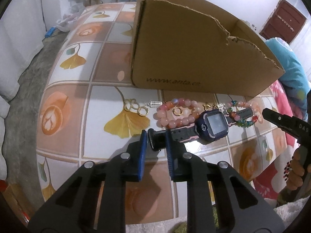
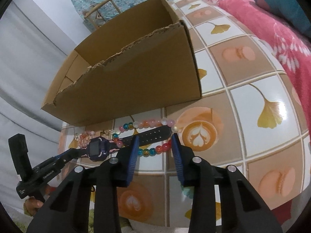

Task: Organize jewelry
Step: 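Move the left gripper to the black watch strap and close on it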

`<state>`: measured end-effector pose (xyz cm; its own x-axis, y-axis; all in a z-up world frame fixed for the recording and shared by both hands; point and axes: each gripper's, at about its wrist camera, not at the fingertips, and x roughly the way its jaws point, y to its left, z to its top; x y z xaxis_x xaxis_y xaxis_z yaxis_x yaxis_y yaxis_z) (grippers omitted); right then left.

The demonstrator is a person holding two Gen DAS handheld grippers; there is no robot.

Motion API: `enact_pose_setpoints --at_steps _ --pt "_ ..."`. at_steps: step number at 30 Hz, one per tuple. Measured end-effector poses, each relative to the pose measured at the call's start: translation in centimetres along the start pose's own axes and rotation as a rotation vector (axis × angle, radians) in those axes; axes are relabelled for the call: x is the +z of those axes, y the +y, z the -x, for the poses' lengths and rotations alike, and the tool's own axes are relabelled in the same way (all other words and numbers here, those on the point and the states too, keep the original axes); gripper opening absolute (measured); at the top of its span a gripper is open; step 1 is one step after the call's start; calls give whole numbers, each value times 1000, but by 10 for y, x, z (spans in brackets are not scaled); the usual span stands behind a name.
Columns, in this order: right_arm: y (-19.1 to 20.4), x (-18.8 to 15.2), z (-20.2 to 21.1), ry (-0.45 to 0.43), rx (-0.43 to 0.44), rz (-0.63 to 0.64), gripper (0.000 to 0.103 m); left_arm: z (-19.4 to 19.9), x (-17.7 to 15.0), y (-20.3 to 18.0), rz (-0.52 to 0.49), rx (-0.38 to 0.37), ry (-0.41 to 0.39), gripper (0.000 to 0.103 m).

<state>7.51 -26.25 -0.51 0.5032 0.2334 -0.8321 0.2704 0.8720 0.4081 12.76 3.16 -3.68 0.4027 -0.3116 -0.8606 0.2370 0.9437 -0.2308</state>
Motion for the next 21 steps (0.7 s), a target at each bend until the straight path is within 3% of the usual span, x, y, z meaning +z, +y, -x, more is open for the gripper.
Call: enact_pose_setpoints --at_steps 12,21 --pt "-9 9 -20 67 61 -85 31 -2 3 -2 -22 16 12 16" --pt "3 24 -35 183 -64 -76 32 -3 5 -4 -50 29 21 16"
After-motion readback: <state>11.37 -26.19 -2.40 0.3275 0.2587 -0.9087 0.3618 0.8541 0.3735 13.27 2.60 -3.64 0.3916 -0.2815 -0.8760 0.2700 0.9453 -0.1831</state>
